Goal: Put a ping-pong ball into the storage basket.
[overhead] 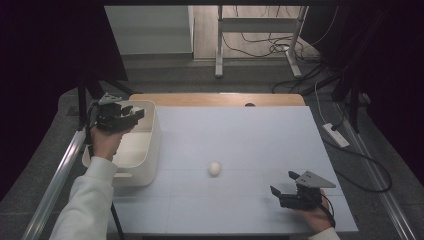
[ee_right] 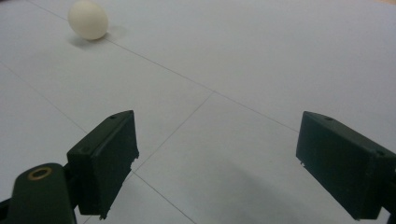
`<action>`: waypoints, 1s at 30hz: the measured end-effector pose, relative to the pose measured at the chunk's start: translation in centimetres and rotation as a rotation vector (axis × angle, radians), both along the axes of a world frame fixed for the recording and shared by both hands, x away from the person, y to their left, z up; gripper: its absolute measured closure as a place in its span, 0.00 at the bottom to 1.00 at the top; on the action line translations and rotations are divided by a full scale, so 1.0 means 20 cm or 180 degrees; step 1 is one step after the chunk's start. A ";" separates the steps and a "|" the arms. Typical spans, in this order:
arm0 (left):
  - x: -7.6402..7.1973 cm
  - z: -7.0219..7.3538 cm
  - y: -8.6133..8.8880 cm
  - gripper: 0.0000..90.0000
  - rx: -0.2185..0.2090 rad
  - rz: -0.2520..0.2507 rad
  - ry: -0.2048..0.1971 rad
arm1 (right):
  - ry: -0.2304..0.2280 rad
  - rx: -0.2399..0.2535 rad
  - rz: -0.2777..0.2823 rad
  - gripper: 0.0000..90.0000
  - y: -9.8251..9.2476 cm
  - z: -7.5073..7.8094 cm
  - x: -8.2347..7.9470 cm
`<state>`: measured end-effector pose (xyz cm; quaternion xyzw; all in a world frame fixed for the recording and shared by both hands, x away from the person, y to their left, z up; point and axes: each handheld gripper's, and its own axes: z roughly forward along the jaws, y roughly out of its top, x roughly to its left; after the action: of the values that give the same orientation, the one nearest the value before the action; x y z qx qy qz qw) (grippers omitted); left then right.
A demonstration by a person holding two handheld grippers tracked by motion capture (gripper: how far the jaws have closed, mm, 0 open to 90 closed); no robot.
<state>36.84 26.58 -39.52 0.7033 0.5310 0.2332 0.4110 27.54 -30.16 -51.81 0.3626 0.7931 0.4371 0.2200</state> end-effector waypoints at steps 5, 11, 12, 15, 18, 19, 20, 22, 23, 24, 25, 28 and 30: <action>0.00 0.00 -0.01 0.56 -0.0005 -0.0013 0.0008 | 0.0005 -0.0006 0.0009 0.14 0.00 0.00 0.00; -0.01 0.01 -0.01 0.55 -0.0016 0.0001 -0.0029 | 0.0008 -0.0009 0.0005 0.14 0.00 0.00 0.00; -0.01 0.01 -0.01 0.55 -0.0017 0.0016 -0.0047 | 0.0005 0.0000 0.0009 0.14 0.00 0.00 0.00; -0.02 0.03 0.00 0.42 -0.0091 0.0016 -0.0109 | 0.0005 -0.0006 0.0009 0.14 0.00 0.00 0.00; -0.04 0.04 -0.01 0.32 -0.0178 -0.0003 -0.0130 | 0.0006 0.0007 0.0010 0.14 0.00 0.00 0.00; -0.05 0.04 -0.01 0.29 -0.0198 -0.0005 -0.0140 | 0.0005 0.0002 0.0007 0.14 0.00 0.00 0.00; -0.05 0.05 -0.01 0.28 -0.0226 -0.0026 -0.0157 | 0.0006 0.0005 0.0007 0.14 0.00 0.00 0.00; -0.08 0.07 -0.02 0.27 -0.0305 -0.0099 -0.0198 | 0.0012 0.0013 0.0011 0.14 0.01 0.00 0.00; -0.08 0.07 -0.02 0.26 -0.0305 -0.0099 -0.0198 | 0.0012 0.0013 0.0011 0.14 0.01 0.00 0.00; -0.08 0.07 -0.02 0.26 -0.0331 -0.0145 -0.0216 | 0.0013 0.0018 0.0016 0.14 0.01 0.00 0.01; -0.09 0.08 -0.02 0.26 -0.0365 -0.0190 -0.0229 | 0.0014 0.0021 0.0019 0.14 0.01 0.00 0.01; -0.13 0.11 -0.05 0.25 -0.0405 -0.0338 -0.0290 | 0.0008 0.0055 0.0027 0.14 0.01 0.00 0.01; -0.15 0.12 -0.07 0.24 -0.0418 -0.0418 -0.0326 | 0.0001 0.0072 0.0033 0.14 0.01 0.01 0.01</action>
<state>33.81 25.19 -37.10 0.6953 0.4762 0.2062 0.4972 27.80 -30.01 -51.70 0.3610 0.7901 0.4471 0.2134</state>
